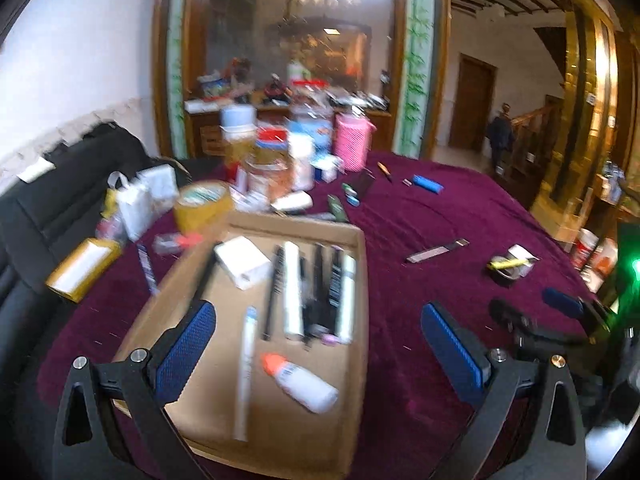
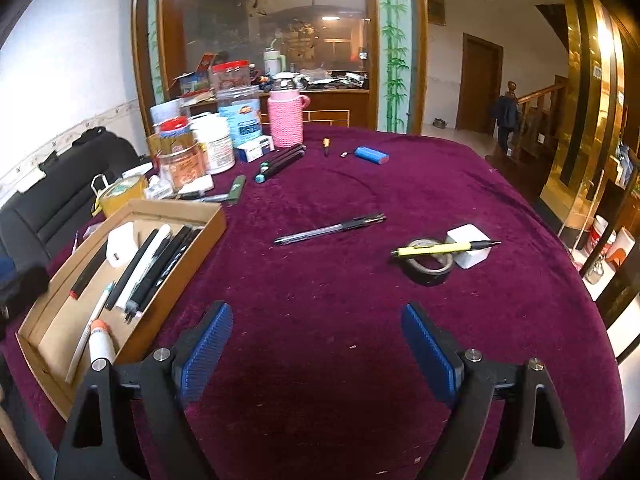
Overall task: Organize rigid objects
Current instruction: 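Lower the left tool and grasp the yellow pen lying in the tape roll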
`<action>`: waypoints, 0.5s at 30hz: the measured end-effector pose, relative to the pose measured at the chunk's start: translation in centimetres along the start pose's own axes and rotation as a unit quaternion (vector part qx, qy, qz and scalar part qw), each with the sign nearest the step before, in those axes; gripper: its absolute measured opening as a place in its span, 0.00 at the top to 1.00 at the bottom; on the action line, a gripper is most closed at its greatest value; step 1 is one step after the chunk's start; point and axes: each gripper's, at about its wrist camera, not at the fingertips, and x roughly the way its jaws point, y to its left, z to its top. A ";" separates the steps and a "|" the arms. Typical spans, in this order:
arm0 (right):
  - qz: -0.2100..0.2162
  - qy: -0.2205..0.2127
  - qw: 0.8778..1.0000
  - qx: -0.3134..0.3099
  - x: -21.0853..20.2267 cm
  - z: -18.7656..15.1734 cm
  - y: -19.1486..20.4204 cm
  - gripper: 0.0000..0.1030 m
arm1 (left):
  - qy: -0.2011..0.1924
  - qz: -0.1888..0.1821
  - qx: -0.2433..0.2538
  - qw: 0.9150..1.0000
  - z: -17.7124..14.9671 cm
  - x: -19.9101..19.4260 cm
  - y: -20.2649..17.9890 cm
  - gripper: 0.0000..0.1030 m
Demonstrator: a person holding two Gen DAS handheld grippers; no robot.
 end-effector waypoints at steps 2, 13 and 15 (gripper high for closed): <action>-0.002 0.002 1.000 0.026 0.0 0.6 -2.4 0.13 | 0.017 -0.019 0.000 1.000 -0.1 0.5 -0.5 0.00; -0.062 0.017 0.975 0.211 3.2 1.7 -19.8 0.13 | 0.115 -0.132 0.040 0.984 -0.7 3.8 -6.8 0.01; -0.061 0.011 0.971 0.232 4.3 2.0 -21.8 0.13 | 0.128 -0.157 0.048 0.978 -0.4 4.3 -8.4 0.01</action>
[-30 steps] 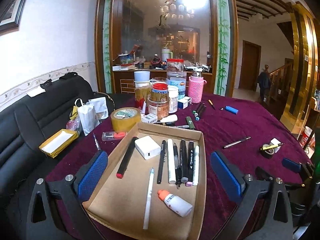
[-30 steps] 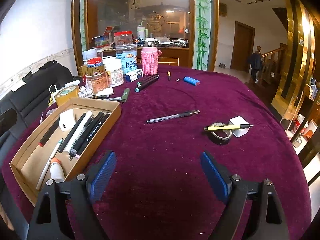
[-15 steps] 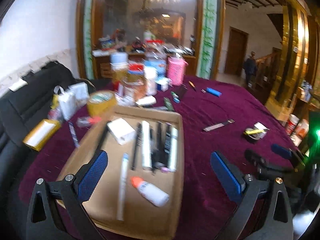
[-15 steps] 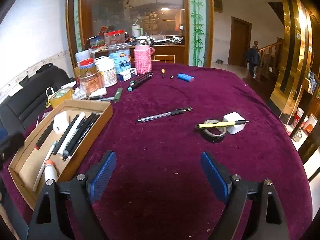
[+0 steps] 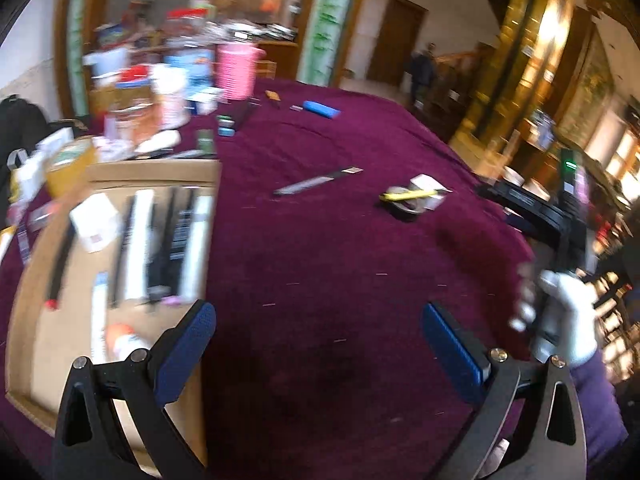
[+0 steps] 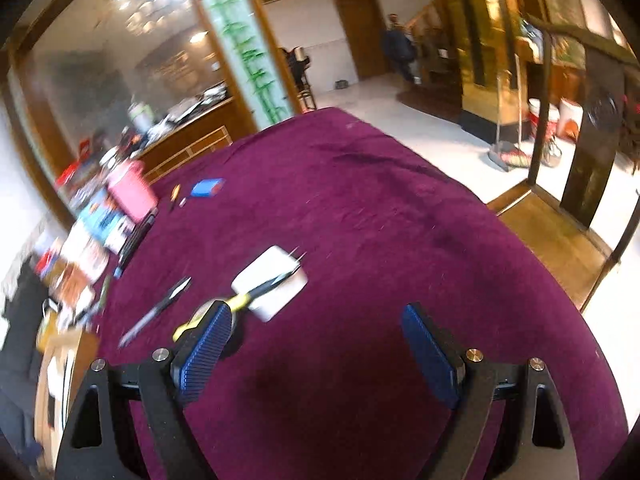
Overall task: Organize rigid objects
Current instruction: 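Lower the left tool and grasp the yellow pen lying in the tape roll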
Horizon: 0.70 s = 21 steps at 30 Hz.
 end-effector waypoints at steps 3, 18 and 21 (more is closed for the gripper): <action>0.000 -0.004 1.000 0.022 1.7 1.0 -1.8 0.13 | 0.015 -0.032 0.019 0.999 1.5 1.7 -2.2 0.01; 0.052 0.029 0.988 0.143 3.6 0.6 -7.1 0.12 | 0.022 -0.008 0.208 0.978 9.6 16.3 -13.3 0.01; 0.049 0.031 0.989 0.136 3.8 0.7 -6.8 0.12 | 0.024 0.014 0.246 0.969 10.8 19.1 -14.8 0.01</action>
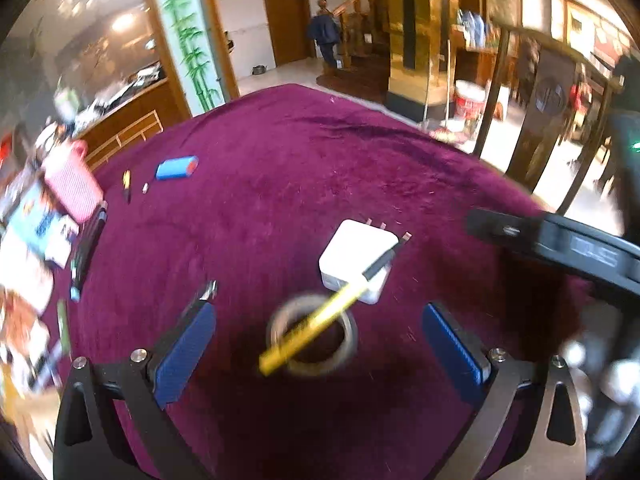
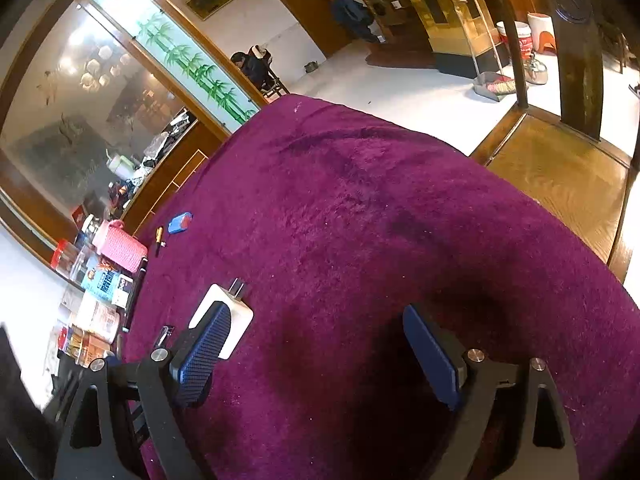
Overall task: Organize rigid objects
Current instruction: 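Lower the left tool and grasp the yellow pen lying in the tape roll, then lift the yellow pen with the left tool while the right tool grasps the black tape roll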
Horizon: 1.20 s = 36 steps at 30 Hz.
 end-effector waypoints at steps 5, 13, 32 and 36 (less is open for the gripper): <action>-0.005 0.000 1.000 -0.007 0.1 0.0 0.1 0.11 | 0.057 0.011 0.043 0.997 0.3 4.2 -1.6 0.01; -0.018 0.000 1.000 -0.026 0.3 -0.1 0.5 0.11 | 0.060 -0.016 0.023 0.998 -2.1 1.4 -0.4 0.46; -0.031 0.000 0.998 -0.048 0.6 -0.2 1.2 0.08 | 0.053 -0.098 -0.046 0.993 -4.9 -2.6 -0.2 0.34; -0.030 0.000 0.998 -0.051 0.7 -0.2 1.2 0.06 | 0.052 -0.063 -0.022 0.996 -2.7 0.1 -1.7 0.34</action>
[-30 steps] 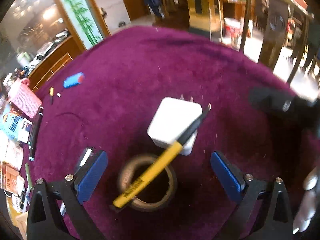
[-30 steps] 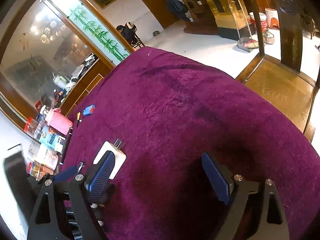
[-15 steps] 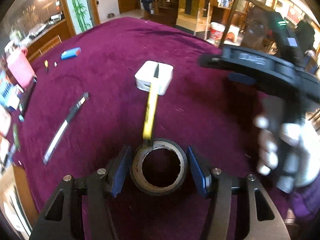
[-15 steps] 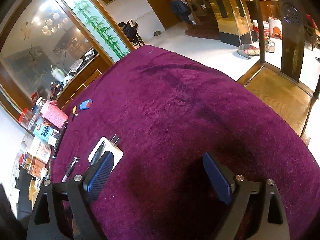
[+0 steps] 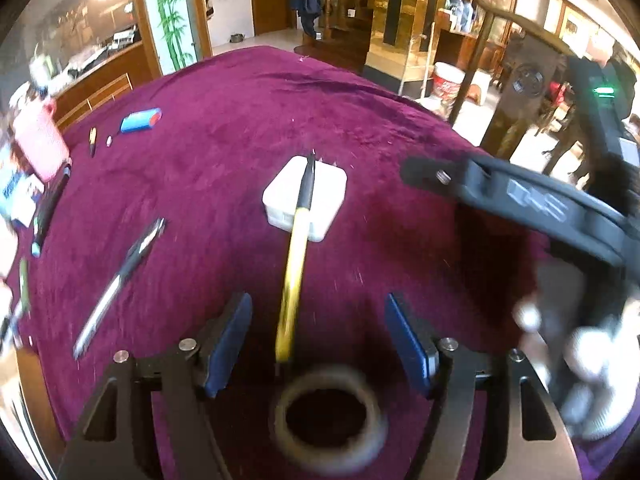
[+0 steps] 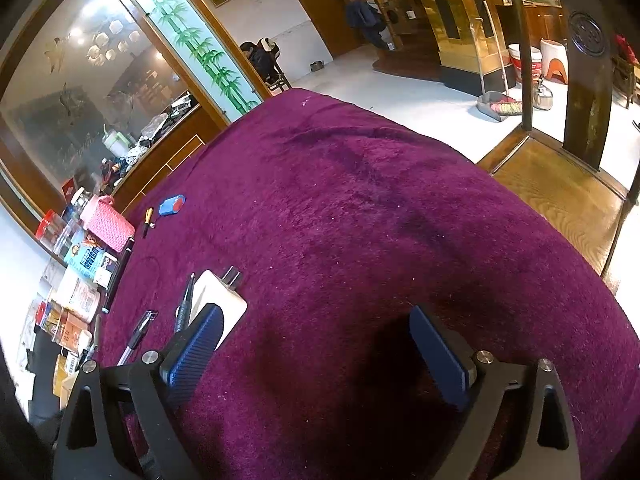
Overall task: Organize rigid objects
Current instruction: 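Lift the yellow pen with the left tool while the right tool grasps the black tape roll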
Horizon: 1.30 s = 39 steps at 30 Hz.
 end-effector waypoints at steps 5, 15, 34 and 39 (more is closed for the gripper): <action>0.000 0.000 1.000 -0.007 0.2 0.0 0.1 0.03 | 0.019 -0.014 -0.027 0.999 1.4 2.4 1.0 0.81; 0.001 0.000 1.000 -0.012 0.2 0.0 0.1 0.01 | -0.024 -0.058 -0.076 0.995 -2.2 -4.8 3.7 0.93; 0.070 0.107 0.973 -0.190 -3.0 -6.3 8.4 0.13 | -0.160 0.017 -0.255 0.954 -23.0 -24.4 16.0 0.92; 0.082 0.138 0.954 -0.253 -2.5 -9.5 12.2 0.30 | -0.146 0.043 -0.316 0.937 -28.1 -24.6 19.3 0.92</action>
